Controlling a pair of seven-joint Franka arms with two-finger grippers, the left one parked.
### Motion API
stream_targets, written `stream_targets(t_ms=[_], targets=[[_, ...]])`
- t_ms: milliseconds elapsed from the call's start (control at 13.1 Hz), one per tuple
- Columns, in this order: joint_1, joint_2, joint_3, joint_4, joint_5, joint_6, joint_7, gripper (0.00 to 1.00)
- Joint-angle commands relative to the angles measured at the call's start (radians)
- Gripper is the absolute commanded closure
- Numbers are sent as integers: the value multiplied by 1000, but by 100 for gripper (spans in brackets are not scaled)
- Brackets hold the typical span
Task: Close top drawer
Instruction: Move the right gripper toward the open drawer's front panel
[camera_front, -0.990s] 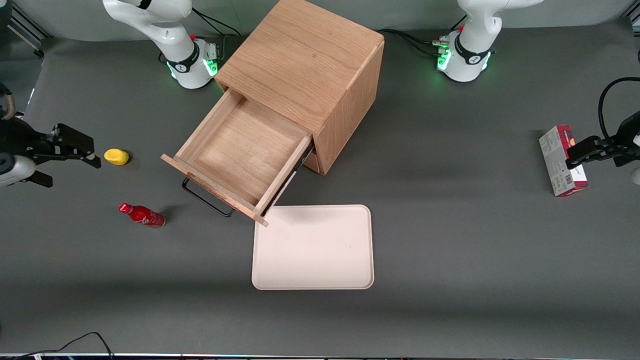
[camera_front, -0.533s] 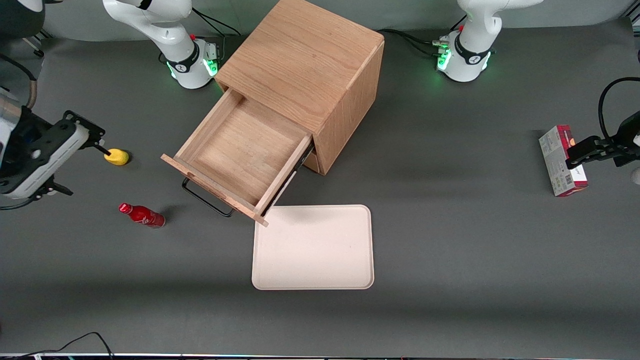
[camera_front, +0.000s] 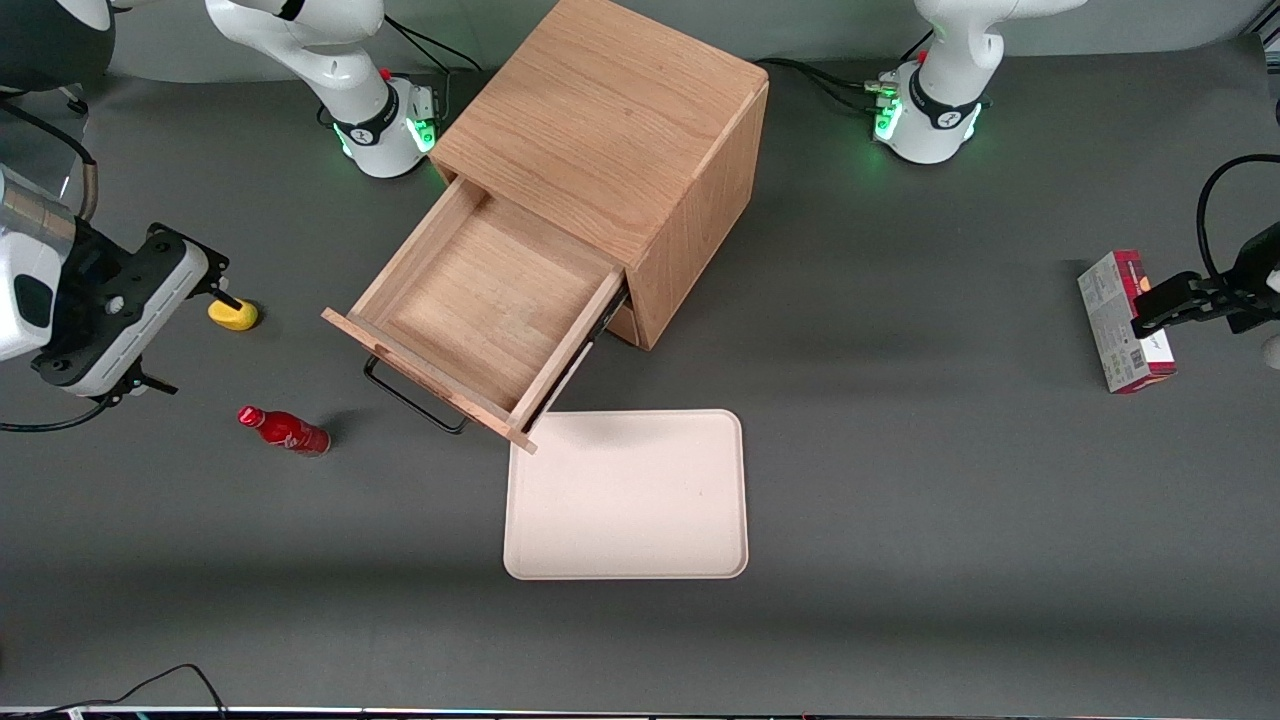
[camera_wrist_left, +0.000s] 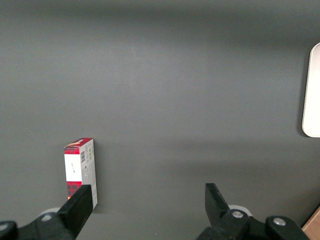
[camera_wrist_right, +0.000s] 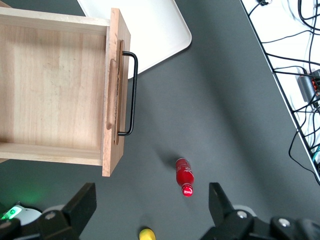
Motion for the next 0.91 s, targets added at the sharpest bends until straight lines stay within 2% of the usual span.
stream_targets(t_ms=[0, 381, 838], targets=[[-10, 32, 6, 7, 59, -31, -24, 0], [-76, 89, -6, 7, 286, -61, -1, 0], [-86, 112, -42, 7, 427, -128, 161, 0]])
